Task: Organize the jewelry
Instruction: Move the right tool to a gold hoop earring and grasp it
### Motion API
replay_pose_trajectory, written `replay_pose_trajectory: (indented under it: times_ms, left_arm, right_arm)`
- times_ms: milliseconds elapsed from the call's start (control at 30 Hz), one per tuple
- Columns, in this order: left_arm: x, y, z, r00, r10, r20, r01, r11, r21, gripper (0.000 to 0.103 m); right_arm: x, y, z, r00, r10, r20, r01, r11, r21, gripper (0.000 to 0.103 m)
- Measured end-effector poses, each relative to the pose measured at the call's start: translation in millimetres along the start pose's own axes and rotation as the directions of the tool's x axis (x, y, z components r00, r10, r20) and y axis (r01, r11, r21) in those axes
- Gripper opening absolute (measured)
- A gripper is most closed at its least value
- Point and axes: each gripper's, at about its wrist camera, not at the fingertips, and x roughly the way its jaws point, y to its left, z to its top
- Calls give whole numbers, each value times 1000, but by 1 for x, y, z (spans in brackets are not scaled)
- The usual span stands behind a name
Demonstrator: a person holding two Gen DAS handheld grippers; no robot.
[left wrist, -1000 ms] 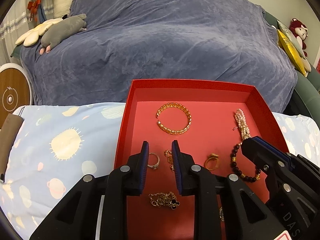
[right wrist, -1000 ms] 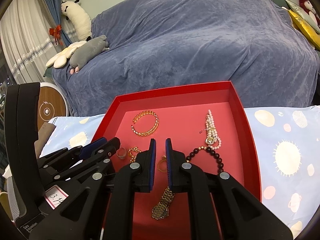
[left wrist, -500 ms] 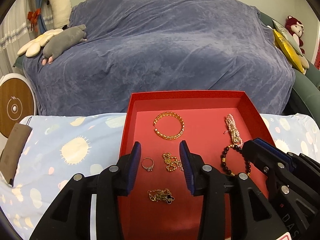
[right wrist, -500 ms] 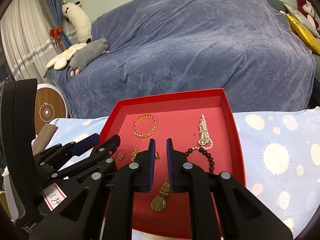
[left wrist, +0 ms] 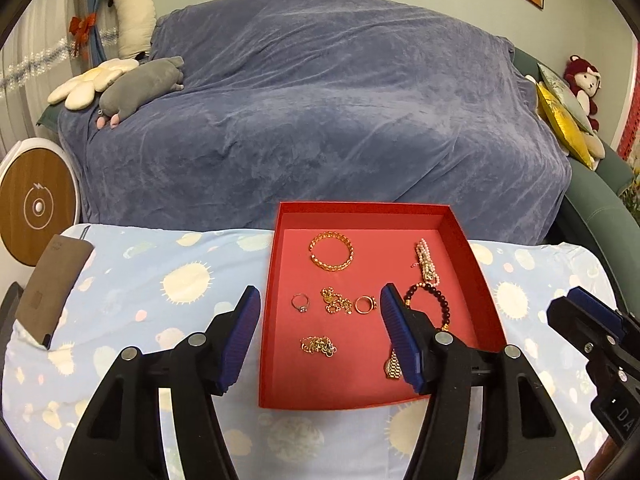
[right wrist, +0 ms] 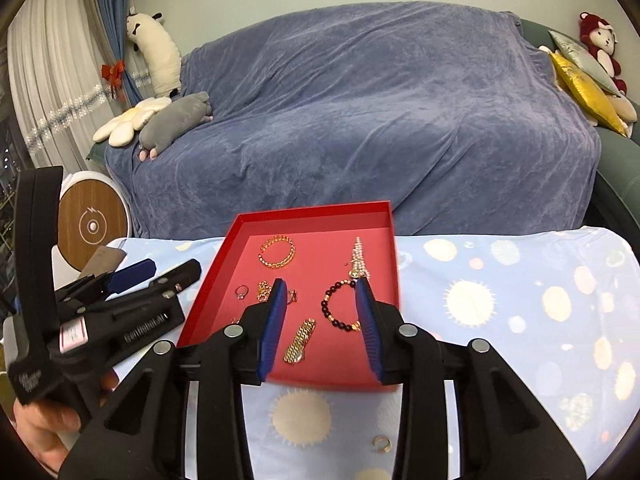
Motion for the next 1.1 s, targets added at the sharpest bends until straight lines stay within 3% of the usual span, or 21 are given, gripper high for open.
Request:
replay_pose_trajectory:
  times_ms: [100,200,267,400,633,1100]
  left_arm:
    - [-26,-1,-5,1000,2,17,-2,1000,2,61]
    - [-50,-3,-16,999,-3,34,2,1000,5,62]
    - [-64,-4,-29,999,-2,42,1,1000,12,68]
    - [-77,-9,-63,999,18,37,-20,999,51,69]
    - [-69,-15,-117,998,42,-40,-39,995,88,73]
    - [-49,-24,-144,998,34,-53,-28,995,99,73]
  right_arm:
    - [-26,-8,-13,1000,6,-10,-6,1000,9,35]
    - [-45,-24,-38,999,21,-30,-19,998,53,46]
    - [-57,-34,-56,999,22,-28,-20,997,75,46]
    - [-66,-54,-88,997,42,-59,-32,988,154,46]
    - [-77,-64,-116,998,9,-68,4,983,182,46]
    - [-64,-77,-144,990,-67,-122,85,986,144,47]
